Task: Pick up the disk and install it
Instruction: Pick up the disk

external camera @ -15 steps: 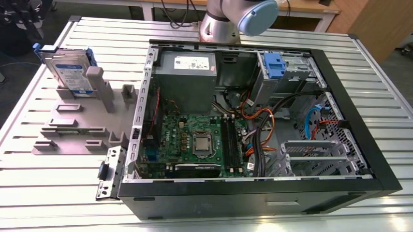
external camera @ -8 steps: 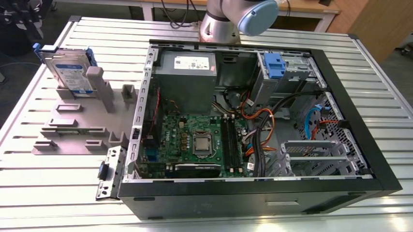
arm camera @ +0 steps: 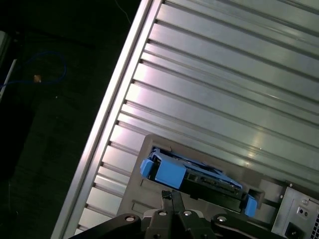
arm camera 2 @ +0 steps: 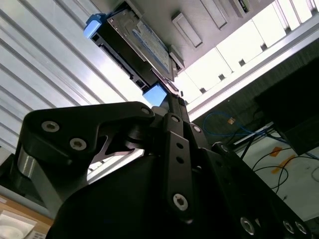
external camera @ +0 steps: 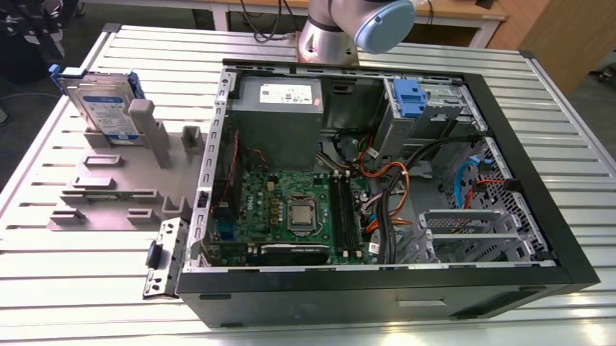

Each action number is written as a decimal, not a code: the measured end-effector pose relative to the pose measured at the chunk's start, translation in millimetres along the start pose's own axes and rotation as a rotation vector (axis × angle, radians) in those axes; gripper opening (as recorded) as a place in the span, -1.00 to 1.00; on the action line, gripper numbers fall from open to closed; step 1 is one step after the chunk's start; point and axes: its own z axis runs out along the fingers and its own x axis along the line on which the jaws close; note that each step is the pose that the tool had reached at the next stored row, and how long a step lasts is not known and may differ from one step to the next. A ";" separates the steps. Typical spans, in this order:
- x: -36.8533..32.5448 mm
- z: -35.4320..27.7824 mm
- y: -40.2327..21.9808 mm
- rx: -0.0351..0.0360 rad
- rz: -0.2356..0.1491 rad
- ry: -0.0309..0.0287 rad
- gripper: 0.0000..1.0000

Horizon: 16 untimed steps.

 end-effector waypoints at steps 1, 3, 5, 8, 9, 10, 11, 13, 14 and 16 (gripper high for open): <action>0.0 0.0 0.0 0.0000 0.000 0.0001 -0.79; 0.0 0.0 0.0 0.0000 -0.001 0.0002 -0.79; 0.0 0.0 0.0 0.0000 -0.002 0.0001 -0.79; 0.0 0.0 0.0 0.0000 -0.006 0.0003 -0.79; 0.0 0.0 0.0 0.0000 -0.009 0.0004 -0.79; 0.0 0.0 0.0 0.0001 -0.014 0.0006 -0.79; 0.0 0.0 0.0 0.0001 -0.020 0.0009 -0.79; 0.0 0.0 0.0 0.0002 -0.036 0.0016 -0.79; 0.0 0.0 0.0 0.0002 -0.047 0.0020 -0.79; 0.0 0.0 0.0 0.0004 -0.075 0.0032 -0.79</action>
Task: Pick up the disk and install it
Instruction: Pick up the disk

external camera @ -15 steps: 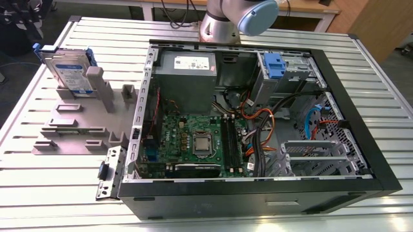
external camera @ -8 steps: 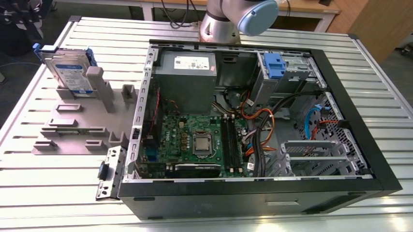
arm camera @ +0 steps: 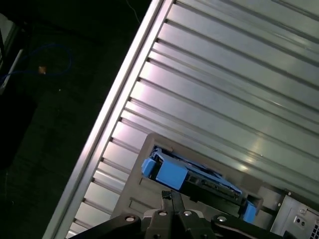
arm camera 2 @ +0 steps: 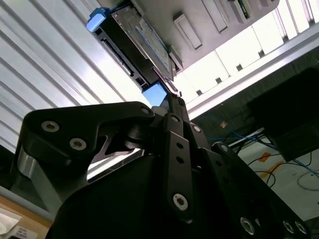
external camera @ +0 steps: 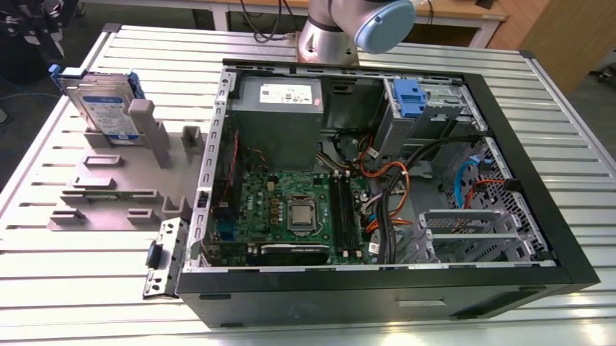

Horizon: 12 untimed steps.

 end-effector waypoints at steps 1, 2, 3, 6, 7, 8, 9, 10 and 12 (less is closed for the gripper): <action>0.0 0.0 0.0 0.0000 -0.014 0.0007 -0.79; 0.0 0.0 0.0 0.0001 -0.030 0.0014 -0.79; 0.0 0.0 0.0 0.0002 -0.045 0.0020 -0.79; 0.0 0.1 0.0 0.0005 -0.099 0.0043 -0.79; 0.0 0.1 0.0 0.0006 -0.117 0.0051 -0.79; 0.0 0.1 0.0 0.0007 -0.134 0.0059 -0.79; 0.0 0.1 0.0 0.0007 -0.143 0.0062 -0.79; 0.0 0.1 0.0 0.0007 -0.146 0.0063 -0.79; 0.0 0.1 0.0 0.0007 -0.146 0.0063 -0.79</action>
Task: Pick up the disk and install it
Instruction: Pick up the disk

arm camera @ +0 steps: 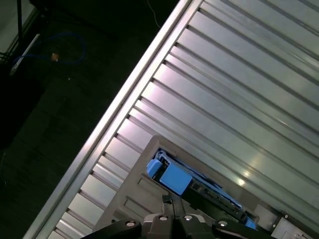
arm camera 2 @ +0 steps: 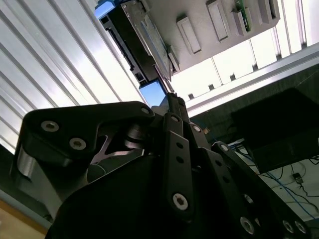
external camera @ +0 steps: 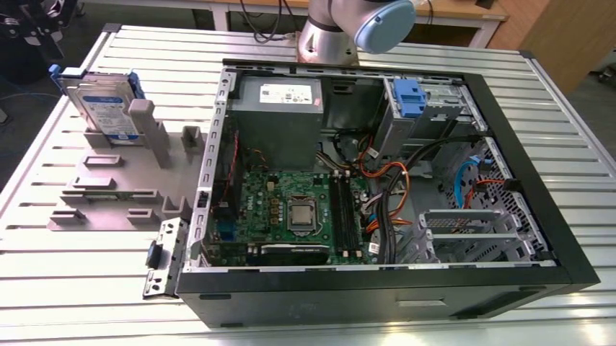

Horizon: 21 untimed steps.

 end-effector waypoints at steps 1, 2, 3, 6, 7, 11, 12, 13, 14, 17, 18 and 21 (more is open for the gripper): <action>0.0 0.0 0.0 0.0000 0.000 0.0001 -0.79; 0.0 0.0 0.0 0.0000 0.000 0.0000 -0.79; 0.0 0.0 0.0 0.0000 0.000 0.0000 -0.79; 0.0 0.0 0.0 0.0000 0.000 0.0000 -0.79; 0.0 0.0 0.0 0.0000 0.000 0.0001 -0.79; 0.0 0.1 0.0 0.0002 -0.025 0.0009 -0.79; 0.0 0.1 0.0 0.0002 -0.042 0.0017 -0.79; 0.0 0.1 0.0 0.0003 -0.059 0.0025 -0.79; 0.0 0.1 0.0 0.0004 -0.073 0.0032 -0.79; 0.0 0.1 0.0 0.0007 -0.108 0.0045 -0.79; 0.0 0.2 0.0 0.0008 -0.116 0.0047 -0.79; 0.0 0.2 0.0 0.0008 -0.126 0.0052 -0.79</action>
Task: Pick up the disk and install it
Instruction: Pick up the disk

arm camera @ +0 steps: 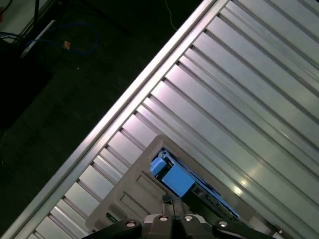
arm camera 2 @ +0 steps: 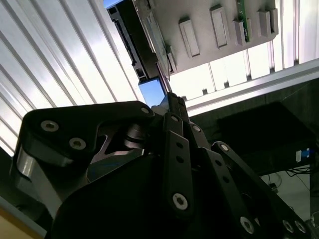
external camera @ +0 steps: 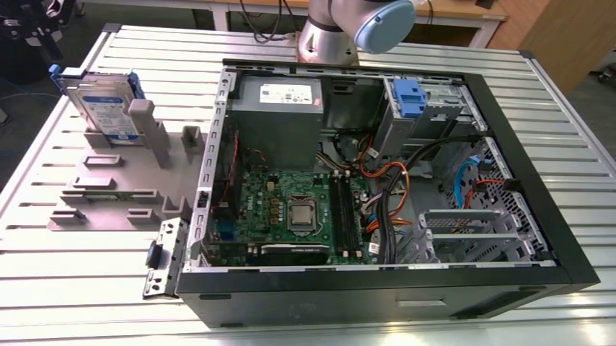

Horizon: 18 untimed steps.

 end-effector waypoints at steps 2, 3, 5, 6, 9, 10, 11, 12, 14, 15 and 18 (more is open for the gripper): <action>0.0 0.0 0.0 0.0001 -0.002 0.0001 -0.79; 0.0 0.0 0.0 0.0000 -0.002 0.0000 -0.79; 0.0 0.0 0.0 0.0000 -0.003 0.0001 -0.79; 0.0 0.0 0.0 0.0001 -0.004 0.0001 -0.79; 0.0 0.0 0.0 0.0001 -0.005 0.0002 -0.79; 0.0 0.0 0.0 0.0001 -0.005 0.0002 -0.79; 0.0 0.0 0.0 0.0001 -0.006 0.0003 -0.79; 0.0 0.0 0.0 0.0000 -0.006 0.0002 -0.79; 0.0 0.0 0.0 0.0000 -0.007 0.0003 -0.79; 0.0 0.0 0.0 0.0001 -0.008 0.0003 -0.79; 0.0 0.0 0.0 0.0001 -0.011 0.0004 -0.79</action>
